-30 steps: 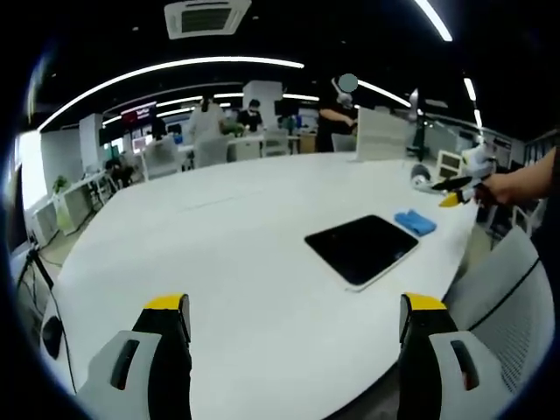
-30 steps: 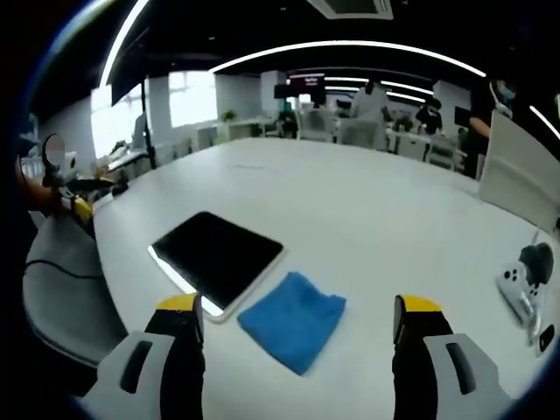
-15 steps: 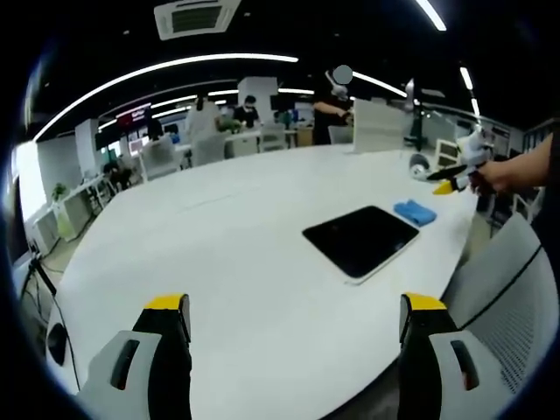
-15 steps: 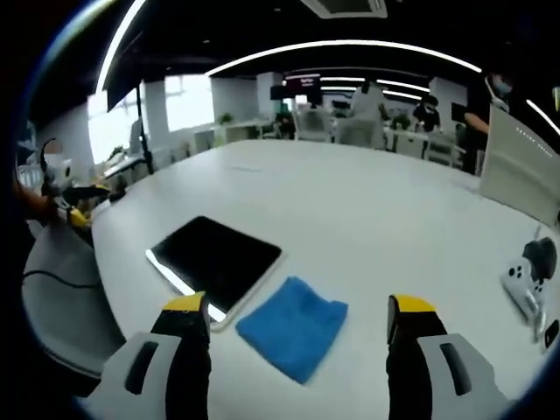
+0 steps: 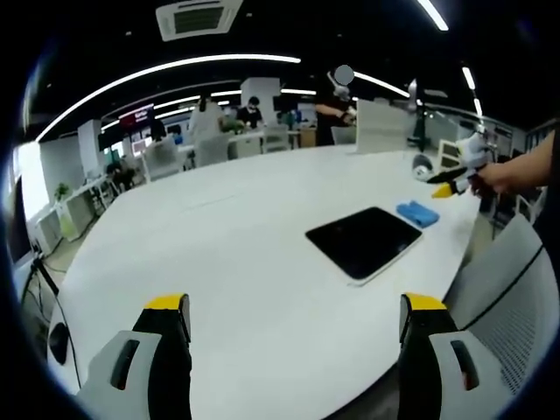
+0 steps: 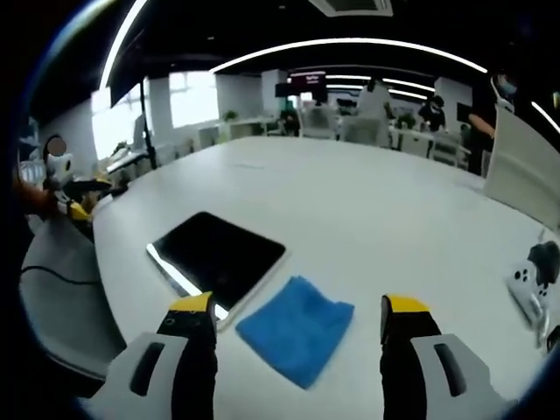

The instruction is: Wipe the mirror surface with the cleaning cloth until all visible marks leave the cleaned area.

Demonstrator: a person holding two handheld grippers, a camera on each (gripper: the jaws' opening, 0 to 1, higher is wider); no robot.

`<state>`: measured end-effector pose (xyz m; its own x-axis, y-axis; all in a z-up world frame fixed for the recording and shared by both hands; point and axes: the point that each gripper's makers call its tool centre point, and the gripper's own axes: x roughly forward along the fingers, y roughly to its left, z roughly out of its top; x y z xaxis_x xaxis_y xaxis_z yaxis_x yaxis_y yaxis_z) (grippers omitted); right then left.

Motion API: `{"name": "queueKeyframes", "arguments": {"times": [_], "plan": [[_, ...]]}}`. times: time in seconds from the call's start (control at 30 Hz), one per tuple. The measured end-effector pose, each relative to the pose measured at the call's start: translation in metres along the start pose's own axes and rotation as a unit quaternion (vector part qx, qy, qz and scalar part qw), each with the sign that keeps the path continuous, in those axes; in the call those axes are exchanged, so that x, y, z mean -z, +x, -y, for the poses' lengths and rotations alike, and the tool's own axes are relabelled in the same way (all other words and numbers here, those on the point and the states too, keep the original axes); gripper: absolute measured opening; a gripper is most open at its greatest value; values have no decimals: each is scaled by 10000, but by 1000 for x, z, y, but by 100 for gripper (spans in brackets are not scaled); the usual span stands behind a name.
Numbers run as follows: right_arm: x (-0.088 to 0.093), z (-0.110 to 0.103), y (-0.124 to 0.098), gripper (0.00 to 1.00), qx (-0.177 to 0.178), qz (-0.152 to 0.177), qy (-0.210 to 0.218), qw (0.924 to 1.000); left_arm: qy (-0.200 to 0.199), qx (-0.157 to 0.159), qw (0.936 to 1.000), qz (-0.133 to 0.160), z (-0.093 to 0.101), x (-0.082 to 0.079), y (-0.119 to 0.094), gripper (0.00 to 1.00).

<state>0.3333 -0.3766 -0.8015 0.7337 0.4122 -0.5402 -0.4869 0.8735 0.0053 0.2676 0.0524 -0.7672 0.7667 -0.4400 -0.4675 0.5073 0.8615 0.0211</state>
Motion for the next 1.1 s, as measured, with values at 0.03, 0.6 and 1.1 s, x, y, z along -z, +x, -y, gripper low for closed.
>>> {"name": "queueKeyframes", "arguments": {"times": [0.03,0.6,1.1], "plan": [[0,-1,0,75,-1,-1,21,10000,-5,0,10000,1,0,0,0,99],[8,-10,5,71,-43,-66,116,9999,1,11,10000,36,1,-2,0,99],[19,-8,22,50,151,-176,154,9996,-15,-5,10000,76,0,-3,0,99]]}}
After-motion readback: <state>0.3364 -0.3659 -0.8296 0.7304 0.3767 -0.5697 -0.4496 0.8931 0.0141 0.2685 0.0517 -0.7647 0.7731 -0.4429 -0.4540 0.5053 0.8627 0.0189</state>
